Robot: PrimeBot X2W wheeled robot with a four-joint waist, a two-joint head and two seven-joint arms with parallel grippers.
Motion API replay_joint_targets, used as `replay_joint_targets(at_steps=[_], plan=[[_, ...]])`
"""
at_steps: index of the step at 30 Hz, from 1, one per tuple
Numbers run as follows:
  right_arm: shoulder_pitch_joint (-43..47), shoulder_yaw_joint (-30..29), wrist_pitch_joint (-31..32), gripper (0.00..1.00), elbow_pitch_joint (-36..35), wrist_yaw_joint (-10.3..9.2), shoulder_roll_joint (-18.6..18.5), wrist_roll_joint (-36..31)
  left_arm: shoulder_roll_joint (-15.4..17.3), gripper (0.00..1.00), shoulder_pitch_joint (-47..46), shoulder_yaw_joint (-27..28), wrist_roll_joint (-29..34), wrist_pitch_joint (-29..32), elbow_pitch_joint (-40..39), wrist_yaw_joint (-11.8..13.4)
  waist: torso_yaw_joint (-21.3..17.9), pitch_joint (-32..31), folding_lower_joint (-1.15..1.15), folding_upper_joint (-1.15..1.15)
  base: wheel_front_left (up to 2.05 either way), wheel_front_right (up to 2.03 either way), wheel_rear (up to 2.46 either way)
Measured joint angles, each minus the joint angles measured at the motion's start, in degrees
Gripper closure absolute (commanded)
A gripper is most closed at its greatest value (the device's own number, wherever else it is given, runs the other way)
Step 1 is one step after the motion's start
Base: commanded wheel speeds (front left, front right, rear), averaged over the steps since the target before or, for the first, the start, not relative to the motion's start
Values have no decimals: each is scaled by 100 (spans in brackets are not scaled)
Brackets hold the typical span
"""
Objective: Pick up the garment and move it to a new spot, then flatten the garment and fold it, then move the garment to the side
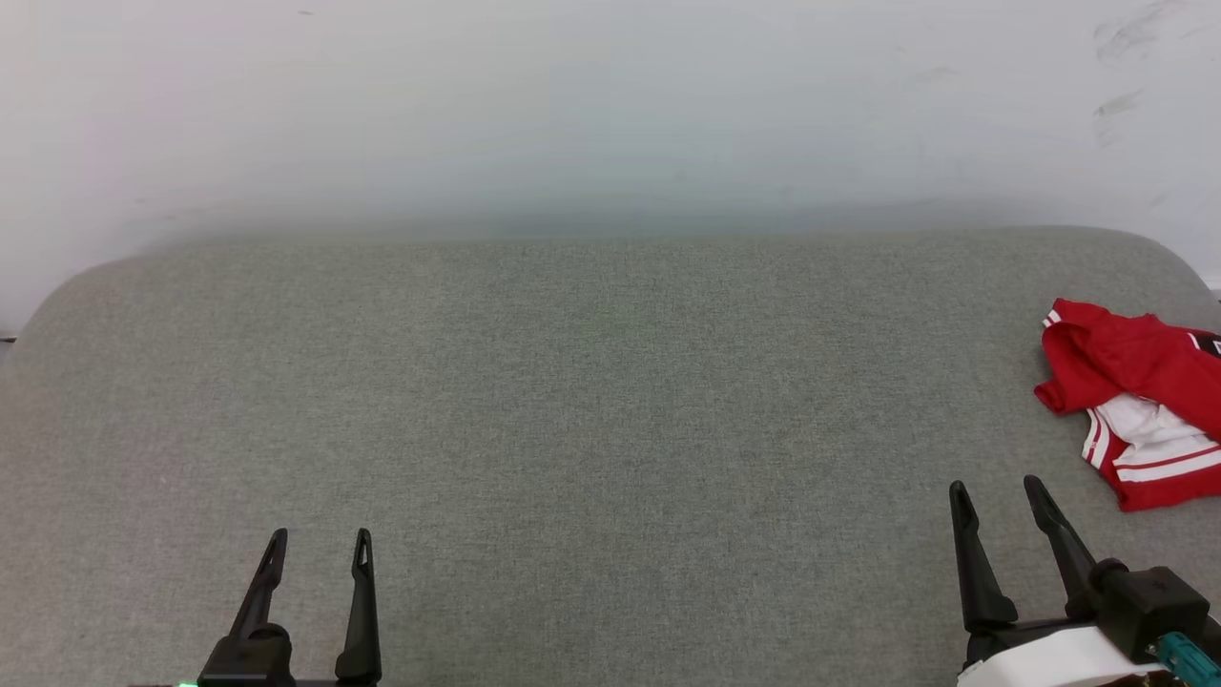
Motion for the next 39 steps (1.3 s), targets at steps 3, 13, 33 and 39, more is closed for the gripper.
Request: replay_joint_targets(at_steps=[3, 13, 33, 39], plan=[[9, 3, 2, 100, 53, 1, 0, 0, -10, 100, 14, 4, -1, 2, 60, 1, 4, 2, 0, 0, 0, 0, 0], [64, 1, 185, 100, 298, 1, 1, 747, -86, 100, 10, 36, -788, 231, 392, -60, 6, 1, 0, 0, 0, 0, 0], [-148, -54, 634, 100, 433, 0, -7, 2802, -124, 100, -386, 196, -2934, 722, 677, -272, 12, 2, 0, 0, 0, 0, 0], [-231, -79, 786, 100, 483, 0, -10, 3499, -141, 100, -534, 240, -3666, 891, 778, -353, 15, 2, 0, 0, 0, 0, 0]])
